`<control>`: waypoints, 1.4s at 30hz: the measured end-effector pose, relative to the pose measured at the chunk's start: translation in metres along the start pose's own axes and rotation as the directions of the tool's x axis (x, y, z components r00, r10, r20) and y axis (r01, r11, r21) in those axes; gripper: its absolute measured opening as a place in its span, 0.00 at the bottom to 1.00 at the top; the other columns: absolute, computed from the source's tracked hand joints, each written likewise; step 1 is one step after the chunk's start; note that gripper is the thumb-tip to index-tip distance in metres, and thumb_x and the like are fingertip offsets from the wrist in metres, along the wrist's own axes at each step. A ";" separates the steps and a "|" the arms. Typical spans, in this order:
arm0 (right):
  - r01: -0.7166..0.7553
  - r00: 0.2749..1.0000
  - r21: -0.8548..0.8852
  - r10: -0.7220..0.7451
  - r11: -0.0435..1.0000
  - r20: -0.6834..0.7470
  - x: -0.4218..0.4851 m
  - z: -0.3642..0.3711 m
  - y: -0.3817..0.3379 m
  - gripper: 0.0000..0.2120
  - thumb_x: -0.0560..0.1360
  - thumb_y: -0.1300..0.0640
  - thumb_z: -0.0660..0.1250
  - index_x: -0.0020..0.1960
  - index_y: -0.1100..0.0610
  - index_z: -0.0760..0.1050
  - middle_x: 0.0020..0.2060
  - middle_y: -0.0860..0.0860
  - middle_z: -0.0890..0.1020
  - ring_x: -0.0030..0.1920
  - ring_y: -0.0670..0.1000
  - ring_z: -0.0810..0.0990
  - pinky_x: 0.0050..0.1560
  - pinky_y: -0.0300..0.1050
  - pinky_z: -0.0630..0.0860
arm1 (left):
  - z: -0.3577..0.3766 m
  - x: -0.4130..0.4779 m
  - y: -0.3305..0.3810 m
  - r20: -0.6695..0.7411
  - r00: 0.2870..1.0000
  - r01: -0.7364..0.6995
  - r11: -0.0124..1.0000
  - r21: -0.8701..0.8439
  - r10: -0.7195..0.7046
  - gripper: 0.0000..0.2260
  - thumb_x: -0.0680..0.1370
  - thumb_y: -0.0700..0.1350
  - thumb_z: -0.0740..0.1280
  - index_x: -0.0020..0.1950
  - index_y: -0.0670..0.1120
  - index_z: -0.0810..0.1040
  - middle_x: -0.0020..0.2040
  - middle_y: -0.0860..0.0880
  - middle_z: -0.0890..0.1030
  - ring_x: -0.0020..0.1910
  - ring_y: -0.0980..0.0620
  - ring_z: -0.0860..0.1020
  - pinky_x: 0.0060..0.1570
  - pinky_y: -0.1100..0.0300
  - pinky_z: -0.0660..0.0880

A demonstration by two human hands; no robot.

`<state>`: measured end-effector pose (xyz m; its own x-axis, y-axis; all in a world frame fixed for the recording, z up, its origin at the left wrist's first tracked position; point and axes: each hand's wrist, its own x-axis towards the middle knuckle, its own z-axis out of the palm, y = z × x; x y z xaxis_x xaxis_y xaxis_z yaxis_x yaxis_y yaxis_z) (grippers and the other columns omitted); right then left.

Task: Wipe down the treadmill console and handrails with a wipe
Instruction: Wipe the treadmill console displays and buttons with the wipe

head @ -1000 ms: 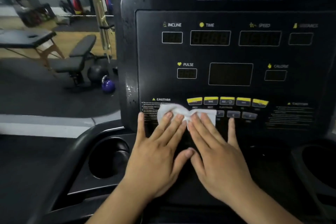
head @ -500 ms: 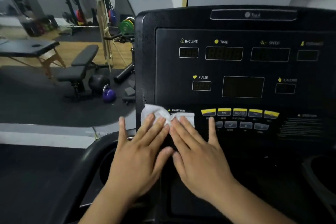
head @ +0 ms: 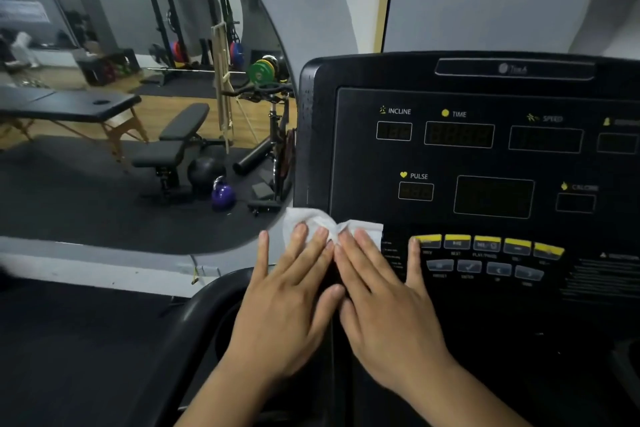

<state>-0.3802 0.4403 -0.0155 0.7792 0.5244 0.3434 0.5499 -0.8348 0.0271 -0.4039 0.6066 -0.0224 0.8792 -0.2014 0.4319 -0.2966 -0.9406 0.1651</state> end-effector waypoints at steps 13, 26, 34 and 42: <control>0.083 0.996 -0.005 -0.082 0.997 0.018 -0.016 0.008 0.000 0.29 0.73 0.48 0.55 0.73 0.56 0.67 0.74 0.50 0.64 0.76 0.49 0.58 0.68 0.72 0.53 | 0.018 -0.024 0.006 0.019 1.000 0.002 0.998 -0.062 -0.001 0.26 0.82 0.58 0.53 0.74 0.46 0.68 0.75 0.48 0.66 0.77 0.45 0.57 0.72 0.43 0.54; 0.116 0.989 0.004 -0.115 0.993 0.087 -0.048 0.011 0.024 0.28 0.78 0.44 0.54 0.74 0.55 0.65 0.75 0.49 0.64 0.76 0.48 0.55 0.70 0.72 0.51 | 0.029 -0.045 0.032 0.111 0.994 -0.004 1.000 -0.002 0.004 0.27 0.83 0.61 0.49 0.75 0.47 0.68 0.75 0.51 0.66 0.77 0.49 0.58 0.72 0.36 0.52; 0.060 0.997 -0.012 -0.060 0.998 0.049 -0.049 0.003 0.050 0.26 0.80 0.43 0.51 0.74 0.53 0.65 0.75 0.48 0.62 0.77 0.46 0.54 0.71 0.72 0.50 | 0.026 -0.028 0.046 0.145 0.989 -0.043 0.998 0.050 0.035 0.29 0.82 0.62 0.48 0.77 0.46 0.64 0.78 0.50 0.61 0.78 0.49 0.55 0.72 0.36 0.50; 0.045 0.999 -0.014 -0.045 0.999 0.010 -0.044 -0.010 0.076 0.25 0.81 0.44 0.50 0.74 0.52 0.65 0.75 0.46 0.64 0.76 0.45 0.55 0.70 0.73 0.49 | 0.021 -0.004 0.058 0.123 0.988 -0.101 0.992 0.075 0.091 0.29 0.83 0.59 0.47 0.79 0.44 0.56 0.77 0.50 0.62 0.77 0.51 0.58 0.73 0.34 0.50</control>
<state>-0.3752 0.3521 -0.0190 0.7568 0.5626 0.3328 0.5799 -0.8128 0.0555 -0.4169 0.5473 -0.0329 0.8876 -0.3183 0.3329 -0.3549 -0.9334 0.0537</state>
